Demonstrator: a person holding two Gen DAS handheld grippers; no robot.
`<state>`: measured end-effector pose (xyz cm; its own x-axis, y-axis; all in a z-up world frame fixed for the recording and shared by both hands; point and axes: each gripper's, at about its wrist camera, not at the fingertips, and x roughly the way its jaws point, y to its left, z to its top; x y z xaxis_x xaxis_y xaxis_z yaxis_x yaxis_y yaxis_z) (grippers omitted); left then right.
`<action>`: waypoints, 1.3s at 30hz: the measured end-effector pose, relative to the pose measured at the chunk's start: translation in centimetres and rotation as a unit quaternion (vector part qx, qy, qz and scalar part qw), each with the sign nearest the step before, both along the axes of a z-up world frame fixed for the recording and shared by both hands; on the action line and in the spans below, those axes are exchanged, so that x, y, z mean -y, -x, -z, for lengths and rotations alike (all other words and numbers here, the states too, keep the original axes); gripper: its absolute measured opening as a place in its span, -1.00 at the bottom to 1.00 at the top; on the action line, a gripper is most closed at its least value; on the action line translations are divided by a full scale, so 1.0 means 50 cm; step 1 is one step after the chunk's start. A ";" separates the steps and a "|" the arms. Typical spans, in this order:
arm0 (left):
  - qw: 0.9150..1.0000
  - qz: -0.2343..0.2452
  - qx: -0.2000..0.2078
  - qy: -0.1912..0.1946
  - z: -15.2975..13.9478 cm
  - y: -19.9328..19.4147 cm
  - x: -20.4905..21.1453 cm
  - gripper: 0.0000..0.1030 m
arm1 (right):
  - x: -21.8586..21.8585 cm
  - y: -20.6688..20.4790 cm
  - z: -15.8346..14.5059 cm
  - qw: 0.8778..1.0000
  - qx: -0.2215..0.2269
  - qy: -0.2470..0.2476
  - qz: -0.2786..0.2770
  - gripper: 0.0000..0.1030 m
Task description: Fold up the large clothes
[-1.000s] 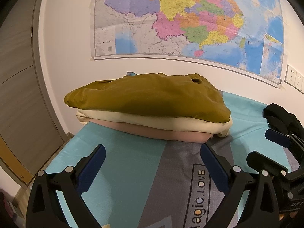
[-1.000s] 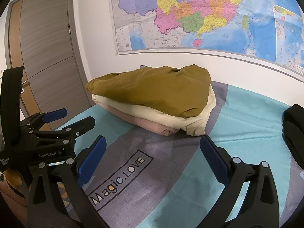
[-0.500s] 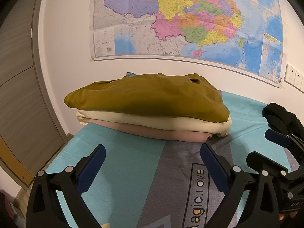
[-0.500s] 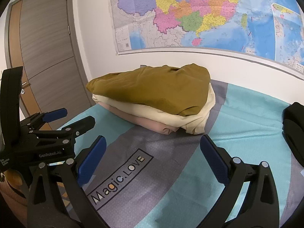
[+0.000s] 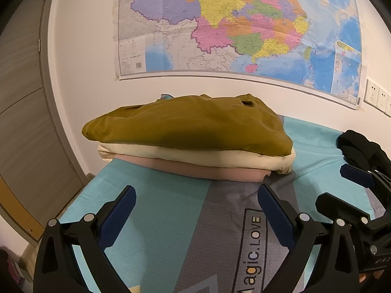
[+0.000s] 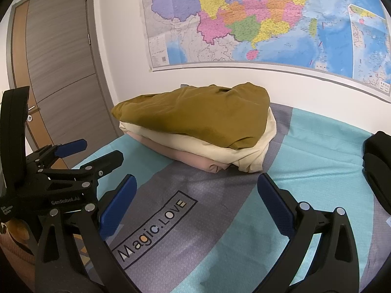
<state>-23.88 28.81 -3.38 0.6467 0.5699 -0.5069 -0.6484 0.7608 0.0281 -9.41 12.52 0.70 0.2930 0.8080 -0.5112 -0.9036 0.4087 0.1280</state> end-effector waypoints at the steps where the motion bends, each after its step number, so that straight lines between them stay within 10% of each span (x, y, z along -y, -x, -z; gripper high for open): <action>1: 1.000 0.000 0.000 0.000 0.000 0.000 0.000 0.87 | 0.001 0.001 0.000 1.000 0.000 0.000 0.000 0.89; 39: 1.000 0.003 -0.007 0.009 0.015 -0.003 -0.001 0.87 | 0.007 0.002 0.005 1.000 -0.009 0.003 -0.002 0.89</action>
